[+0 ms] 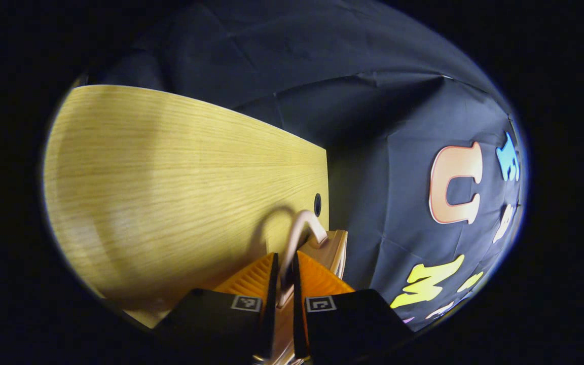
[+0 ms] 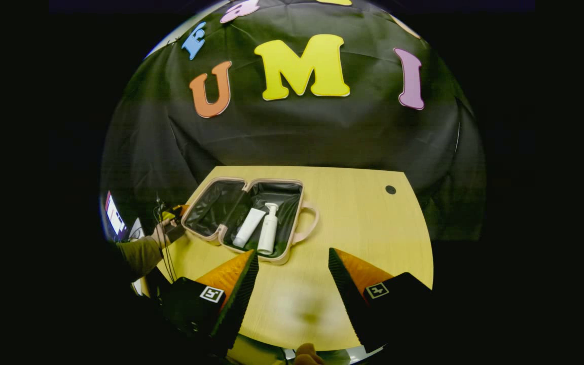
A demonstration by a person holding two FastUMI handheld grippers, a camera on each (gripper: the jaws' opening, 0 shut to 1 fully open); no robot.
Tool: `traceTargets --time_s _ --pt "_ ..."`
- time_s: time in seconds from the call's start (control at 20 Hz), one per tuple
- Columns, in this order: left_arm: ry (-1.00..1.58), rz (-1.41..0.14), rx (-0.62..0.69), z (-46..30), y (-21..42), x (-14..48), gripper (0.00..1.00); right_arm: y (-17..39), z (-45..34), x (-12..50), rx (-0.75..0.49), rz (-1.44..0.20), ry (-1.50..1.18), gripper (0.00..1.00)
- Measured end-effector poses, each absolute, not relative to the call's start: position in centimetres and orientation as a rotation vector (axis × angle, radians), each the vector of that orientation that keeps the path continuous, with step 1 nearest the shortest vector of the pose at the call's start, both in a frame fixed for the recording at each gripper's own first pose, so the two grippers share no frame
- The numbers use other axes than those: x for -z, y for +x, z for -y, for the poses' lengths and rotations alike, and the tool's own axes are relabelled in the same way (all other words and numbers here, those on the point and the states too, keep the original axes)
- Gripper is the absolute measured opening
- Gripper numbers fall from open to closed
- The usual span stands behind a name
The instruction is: First open the suitcase, pack the skin care products into it, and then close the suitcase.
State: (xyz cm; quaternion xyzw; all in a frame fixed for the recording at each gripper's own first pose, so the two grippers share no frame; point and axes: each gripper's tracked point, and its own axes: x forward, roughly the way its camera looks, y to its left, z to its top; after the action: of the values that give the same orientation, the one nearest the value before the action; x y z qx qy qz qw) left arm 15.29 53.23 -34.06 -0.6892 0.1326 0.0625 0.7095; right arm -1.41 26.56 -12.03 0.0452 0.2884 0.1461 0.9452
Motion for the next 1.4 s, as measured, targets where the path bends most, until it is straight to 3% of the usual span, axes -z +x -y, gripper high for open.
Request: traceTargets --time_s 0.05,0.25,0.6,0.8,1.05,1.4 --pt "-1.525 -0.301 -0.127 -53.1 15.2 34.0 0.11 -1.4 -26.5 11.9 -0.299 -0.584 0.097 0.83" --pt "-1.489 -0.323 -0.154 -53.2 14.7 33.3 0.04 -0.6 -25.5 10.8 -0.266 -0.535 0.070 0.83" --pt "-0.999 -0.314 -0.158 -52.3 14.2 24.6 0.03 0.9 -22.2 5.0 -0.146 -0.324 0.009 0.82" --pt "-0.737 -0.248 -0.161 -50.0 13.5 18.9 0.03 0.9 -21.0 3.7 -0.153 -0.262 0.021 0.82" --pt "-0.365 -0.173 -0.147 -43.8 12.3 12.4 0.03 0.4 -18.9 3.3 -0.162 -0.224 0.023 0.82" --pt "-0.074 -0.102 -0.102 -33.2 11.6 7.4 0.03 -1.2 -14.9 0.7 -0.140 -0.137 0.012 0.80"
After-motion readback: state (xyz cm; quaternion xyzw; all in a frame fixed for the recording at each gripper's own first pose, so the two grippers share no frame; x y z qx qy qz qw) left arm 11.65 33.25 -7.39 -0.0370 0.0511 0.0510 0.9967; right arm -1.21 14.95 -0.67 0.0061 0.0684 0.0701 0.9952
